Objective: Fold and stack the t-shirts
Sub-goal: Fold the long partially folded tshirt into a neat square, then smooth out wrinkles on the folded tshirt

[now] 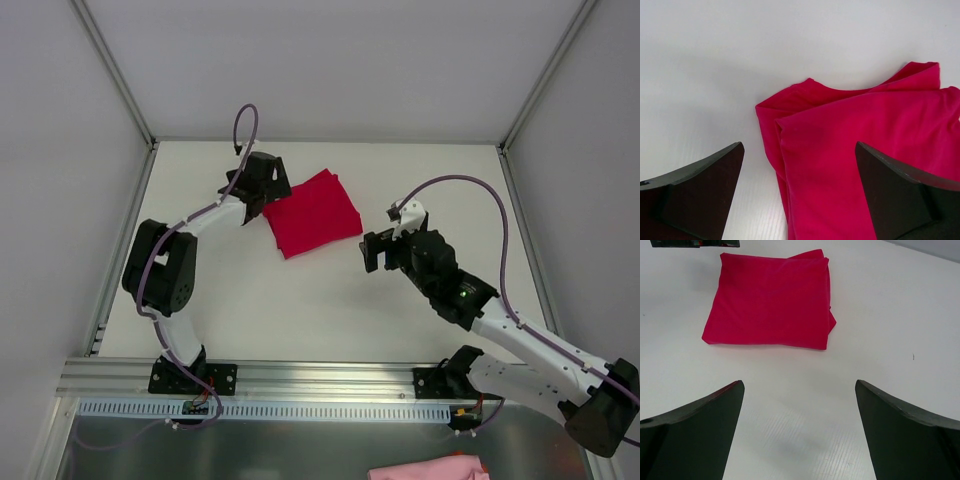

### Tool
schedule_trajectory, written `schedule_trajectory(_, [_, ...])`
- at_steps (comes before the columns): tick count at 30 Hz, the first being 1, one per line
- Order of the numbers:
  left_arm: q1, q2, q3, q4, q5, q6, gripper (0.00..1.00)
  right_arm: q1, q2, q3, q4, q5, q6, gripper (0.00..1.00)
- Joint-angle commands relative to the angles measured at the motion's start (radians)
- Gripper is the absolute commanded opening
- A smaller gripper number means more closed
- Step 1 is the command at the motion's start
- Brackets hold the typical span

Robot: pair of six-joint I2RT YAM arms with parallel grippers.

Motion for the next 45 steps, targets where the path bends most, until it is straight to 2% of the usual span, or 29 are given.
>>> schedule_trajectory(1, [0.013,-0.099,-0.013,-0.027,0.012,-0.012,0.97,0.004,-0.026,0.006,0.064,-0.023,0.027,1.00])
schedule_trajectory(17, [0.033,-0.168,-0.046,-0.052,0.069,-0.033,0.99,0.004,-0.048,0.028,0.040,-0.103,0.073,1.00])
schedule_trajectory(45, [0.033,-0.183,-0.051,-0.049,0.088,-0.005,0.99,0.004,-0.100,0.012,0.018,-0.049,0.067,1.00])
